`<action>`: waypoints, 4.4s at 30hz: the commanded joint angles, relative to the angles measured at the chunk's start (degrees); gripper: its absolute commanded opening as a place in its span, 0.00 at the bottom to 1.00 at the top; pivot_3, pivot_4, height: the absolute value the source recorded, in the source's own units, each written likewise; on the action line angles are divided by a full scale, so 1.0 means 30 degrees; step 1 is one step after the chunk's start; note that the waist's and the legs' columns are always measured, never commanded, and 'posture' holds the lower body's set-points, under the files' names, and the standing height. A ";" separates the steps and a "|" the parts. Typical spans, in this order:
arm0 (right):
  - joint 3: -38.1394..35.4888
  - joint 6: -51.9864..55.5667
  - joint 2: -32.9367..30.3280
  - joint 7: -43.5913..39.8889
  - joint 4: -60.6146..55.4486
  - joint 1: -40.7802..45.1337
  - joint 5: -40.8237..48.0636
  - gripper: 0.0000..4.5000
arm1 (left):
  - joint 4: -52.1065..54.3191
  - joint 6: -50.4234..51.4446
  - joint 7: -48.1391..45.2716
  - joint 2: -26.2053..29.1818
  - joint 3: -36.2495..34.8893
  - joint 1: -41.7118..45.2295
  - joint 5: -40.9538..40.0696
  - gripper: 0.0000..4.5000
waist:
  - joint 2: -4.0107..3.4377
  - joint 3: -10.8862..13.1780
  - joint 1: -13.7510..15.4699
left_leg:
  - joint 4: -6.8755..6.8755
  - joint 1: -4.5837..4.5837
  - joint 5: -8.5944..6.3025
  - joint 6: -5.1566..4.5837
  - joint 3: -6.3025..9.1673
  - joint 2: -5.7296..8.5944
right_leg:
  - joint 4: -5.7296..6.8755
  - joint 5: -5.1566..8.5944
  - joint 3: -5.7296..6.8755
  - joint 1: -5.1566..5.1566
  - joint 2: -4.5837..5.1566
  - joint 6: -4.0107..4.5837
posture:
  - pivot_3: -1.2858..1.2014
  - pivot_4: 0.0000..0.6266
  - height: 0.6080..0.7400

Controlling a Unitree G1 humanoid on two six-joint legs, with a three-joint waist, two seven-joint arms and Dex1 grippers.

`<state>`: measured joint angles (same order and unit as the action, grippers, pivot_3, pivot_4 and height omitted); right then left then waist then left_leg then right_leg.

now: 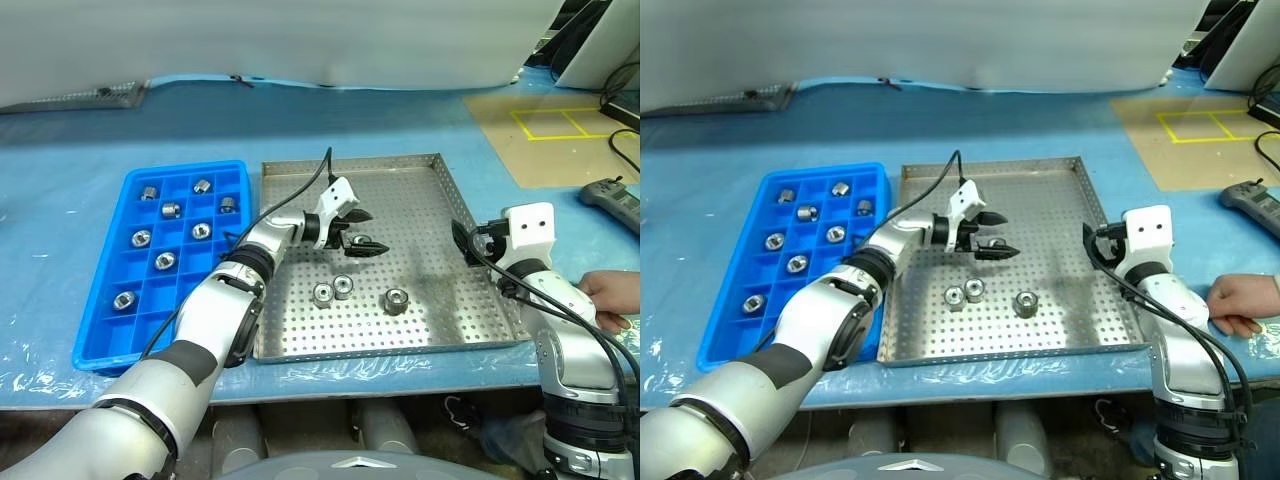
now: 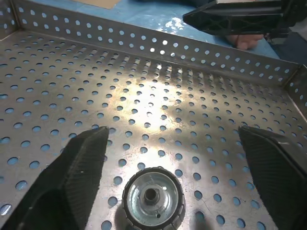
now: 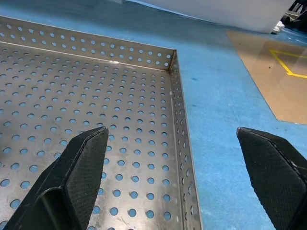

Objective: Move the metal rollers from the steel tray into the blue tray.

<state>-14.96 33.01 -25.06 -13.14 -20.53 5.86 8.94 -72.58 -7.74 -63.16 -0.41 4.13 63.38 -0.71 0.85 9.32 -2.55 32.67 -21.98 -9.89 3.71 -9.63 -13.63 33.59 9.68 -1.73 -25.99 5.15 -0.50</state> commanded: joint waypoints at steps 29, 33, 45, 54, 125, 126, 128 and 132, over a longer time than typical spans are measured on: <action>0.4127 -0.4229 0.2154 -0.2234 0.6745 0.7479 -0.0188 1.00 | 1.2812 0.5964 0.6048 0.1278 -0.4128 -0.2877 -0.3794 0.41 | 0.0000 0.0002 0.0033 | -0.0011 -0.0061 -0.0015 -0.0021 -0.0017 -0.0021 | 0.0023 -0.0021 0.0038 -0.0078 0.0013 0.0019 | 0.49 0.24 1.00; 0.5387 -0.6472 0.3189 -0.4153 1.1287 1.1189 -0.0283 1.00 | 2.1527 1.0067 0.9655 0.2059 -0.4727 -0.7084 -0.4428 0.41 | 0.0001 0.0011 0.0801 | -0.0092 -0.0041 0.0005 -0.0002 -0.0021 -0.0043 | 0.0023 -0.0012 0.0066 -0.0095 0.0002 0.0043 | 0.57 0.24 1.00; 0.5131 -1.3931 0.8613 -0.5188 2.4097 1.9145 -0.0433 1.00 | 3.6557 1.8784 1.5232 0.4352 -0.8201 -1.7132 -0.7075 0.41 | -0.0040 0.0073 0.3598 | -0.0074 -0.0333 0.0015 0.0028 0.0148 -0.0117 | 0.0065 0.0100 0.0402 -0.0203 0.0052 0.0234 | 0.69 0.24 1.00; 0.4933 -1.3966 1.0346 -0.6871 2.3790 1.8173 0.0529 1.00 | 4.1666 2.1539 1.6064 0.4888 -1.0069 -2.2551 -0.9548 0.41 | -0.0061 0.0086 0.4183 | -0.0065 -0.0422 0.0095 0.0173 0.0414 -0.0162 | 0.0123 0.0115 0.0613 -0.0185 0.0018 0.0251 | 0.71 0.24 1.00; 0.9142 0.0062 -0.0211 -1.1077 0.5837 0.9025 0.1845 0.38 | 1.5559 0.6804 0.9686 0.3526 -0.2749 -0.5871 -0.6005 0.87 | -0.0076 0.0073 0.1398 | 0.0064 -0.0028 0.0221 0.0256 0.0321 -0.0098 | 0.0418 0.0088 0.0308 0.0011 -0.0017 0.0223 | 0.46 0.24 1.00; 0.8368 -0.0253 0.0338 -1.0497 0.6391 0.9393 0.1999 0.38 | 1.5470 0.7229 1.0233 0.3214 -0.3372 -0.5814 -0.6500 0.87 | -0.0077 0.0074 0.1391 | 0.0074 -0.0031 0.0221 0.0257 0.0321 -0.0098 | 0.0424 0.0084 0.0308 0.0009 -0.0019 0.0230 | 0.47 0.24 1.00; 0.7229 -0.1400 0.1139 -0.8270 0.8172 1.0322 0.1115 0.38 | 1.5715 0.8595 1.0960 0.2564 -0.4583 -0.5784 -0.7936 0.87 | -0.0076 0.0073 0.1436 | 0.0098 -0.0051 0.0222 0.0257 0.0319 -0.0097 | 0.0429 0.0075 0.0305 -0.0004 -0.0014 0.0245 | 0.47 0.24 1.00; 0.6039 -0.3702 0.2193 -0.5200 1.0653 1.1437 -0.0067 0.38 | 1.6261 1.1220 1.2261 0.1426 -0.6326 -0.5741 -1.0512 0.87 | -0.0070 0.0073 0.1683 | 0.0096 -0.0053 0.0245 0.0297 0.0317 -0.0089 | 0.0410 0.0074 0.0307 0.0006 -0.0012 0.0247 | 0.46 0.24 1.00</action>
<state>4.82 25.68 -19.73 -32.11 10.07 39.23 9.60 -26.84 23.06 -27.94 4.74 -12.73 45.10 -28.37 0.64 9.54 2.49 32.94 -22.18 -9.16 4.60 -8.68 -13.90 34.79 9.90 -0.80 -25.99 5.12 0.24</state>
